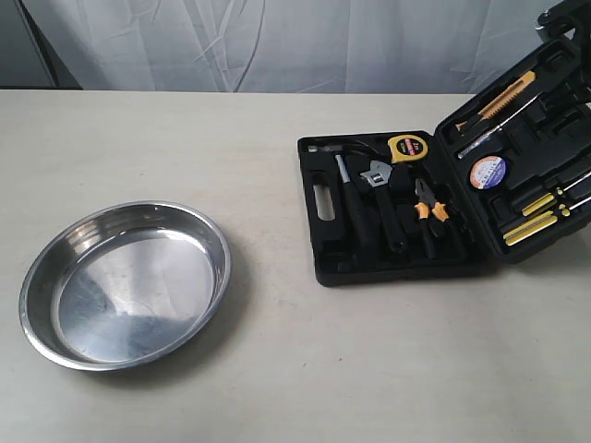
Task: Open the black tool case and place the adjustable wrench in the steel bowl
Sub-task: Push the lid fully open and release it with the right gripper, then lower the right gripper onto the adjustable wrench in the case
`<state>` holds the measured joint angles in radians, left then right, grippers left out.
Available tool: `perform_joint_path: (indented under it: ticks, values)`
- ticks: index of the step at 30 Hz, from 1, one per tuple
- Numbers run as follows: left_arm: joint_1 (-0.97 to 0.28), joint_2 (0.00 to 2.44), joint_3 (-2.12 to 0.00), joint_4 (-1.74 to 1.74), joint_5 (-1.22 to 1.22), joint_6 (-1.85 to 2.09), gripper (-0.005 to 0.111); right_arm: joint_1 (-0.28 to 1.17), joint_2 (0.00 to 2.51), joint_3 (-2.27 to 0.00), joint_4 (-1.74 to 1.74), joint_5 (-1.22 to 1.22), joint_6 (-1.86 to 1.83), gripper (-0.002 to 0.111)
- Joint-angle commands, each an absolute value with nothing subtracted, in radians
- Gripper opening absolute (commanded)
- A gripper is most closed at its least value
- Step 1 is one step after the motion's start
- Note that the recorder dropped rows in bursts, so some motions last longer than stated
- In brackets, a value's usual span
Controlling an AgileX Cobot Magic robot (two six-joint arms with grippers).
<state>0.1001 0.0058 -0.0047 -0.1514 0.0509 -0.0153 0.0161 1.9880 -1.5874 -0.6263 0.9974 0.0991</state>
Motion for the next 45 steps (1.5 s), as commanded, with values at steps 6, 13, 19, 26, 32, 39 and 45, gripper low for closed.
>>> perform_joint_path:
  ticks: [6,13,19,26,32,39,45]
  values:
    - [0.095,0.0,0.0,-0.15,0.05,-0.016,0.0,0.011,1.981,-1.59,-0.663,0.965,0.134,0.049]
    - [0.095,0.0,0.0,-0.15,0.05,-0.016,0.0,0.011,1.957,-1.59,-0.384,1.006,0.147,0.047]
    - [0.095,0.0,0.0,-0.15,0.05,-0.016,0.0,0.18,1.991,-1.59,0.073,0.985,-0.049,0.041]
    - [0.095,0.0,0.0,-0.15,0.05,-0.016,0.0,0.353,2.058,-1.59,-0.011,0.946,-0.016,0.041]
    - [0.095,0.0,0.0,-0.15,0.05,-0.016,0.0,0.372,2.122,-1.59,-0.013,0.89,0.02,0.041]
    - [0.095,0.0,0.0,-0.15,0.05,-0.016,0.0,0.37,2.193,-1.59,-0.013,0.873,0.02,0.041]
    - [0.095,0.0,0.0,-0.15,0.05,-0.016,0.0,0.37,2.231,-1.59,-0.015,0.858,0.02,0.028]
